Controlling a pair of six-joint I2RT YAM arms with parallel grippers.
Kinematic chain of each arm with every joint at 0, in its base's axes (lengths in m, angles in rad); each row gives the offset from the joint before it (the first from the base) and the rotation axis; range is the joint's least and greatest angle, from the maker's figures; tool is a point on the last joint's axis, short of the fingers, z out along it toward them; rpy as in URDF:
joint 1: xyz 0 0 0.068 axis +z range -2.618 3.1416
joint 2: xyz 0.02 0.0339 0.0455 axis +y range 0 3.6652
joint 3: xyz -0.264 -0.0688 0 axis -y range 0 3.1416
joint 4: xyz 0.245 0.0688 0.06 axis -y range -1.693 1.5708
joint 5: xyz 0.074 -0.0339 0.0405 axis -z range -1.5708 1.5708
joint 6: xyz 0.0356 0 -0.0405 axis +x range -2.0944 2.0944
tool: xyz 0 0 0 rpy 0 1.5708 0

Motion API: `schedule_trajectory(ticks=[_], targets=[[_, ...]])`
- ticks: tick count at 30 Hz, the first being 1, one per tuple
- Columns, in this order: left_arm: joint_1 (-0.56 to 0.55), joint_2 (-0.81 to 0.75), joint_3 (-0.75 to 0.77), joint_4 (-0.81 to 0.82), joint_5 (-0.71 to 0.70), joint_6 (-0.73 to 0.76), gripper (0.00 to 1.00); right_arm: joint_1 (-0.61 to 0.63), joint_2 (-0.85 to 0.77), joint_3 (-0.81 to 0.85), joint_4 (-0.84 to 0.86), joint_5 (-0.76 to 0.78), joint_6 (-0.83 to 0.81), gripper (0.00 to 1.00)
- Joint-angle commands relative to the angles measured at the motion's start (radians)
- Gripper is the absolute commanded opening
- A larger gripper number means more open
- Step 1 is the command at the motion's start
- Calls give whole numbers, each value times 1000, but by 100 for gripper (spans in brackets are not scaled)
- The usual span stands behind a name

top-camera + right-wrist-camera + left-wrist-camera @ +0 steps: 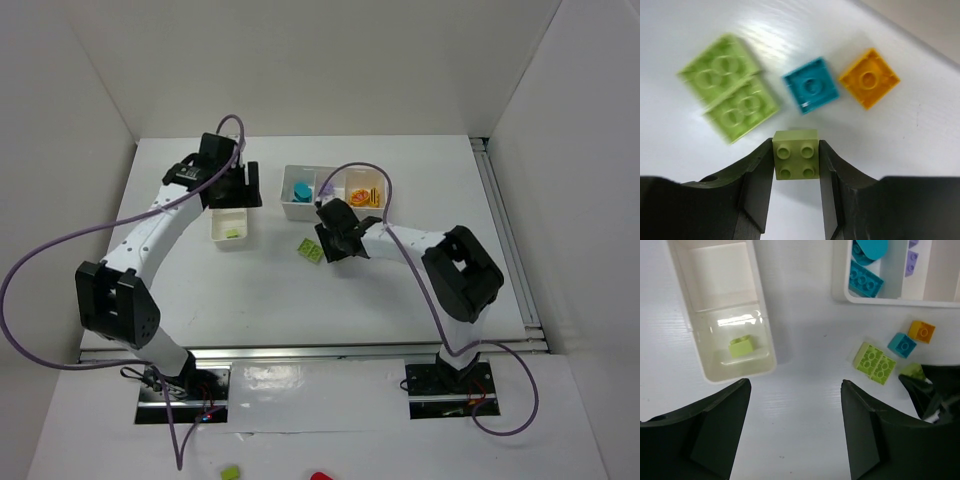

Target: Sort the legos into containers by color

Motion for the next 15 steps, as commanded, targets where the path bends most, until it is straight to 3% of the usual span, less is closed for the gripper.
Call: schedule_trajectory(ticks=[1,4,9,15], targets=[[66,-56,52,-30,-9,5,82,67,-151,36,-33,26,12,23],[116,-56,76,-74,-18,-44,82,103,-165,122,-13,-22,21,23],[178,-153,15,-105,-138,-144,85,185,57,381,22,-88,-8,23],[239,-274,-63,-105,-136,-159,90,220,357,766,43,-122,-31,24]])
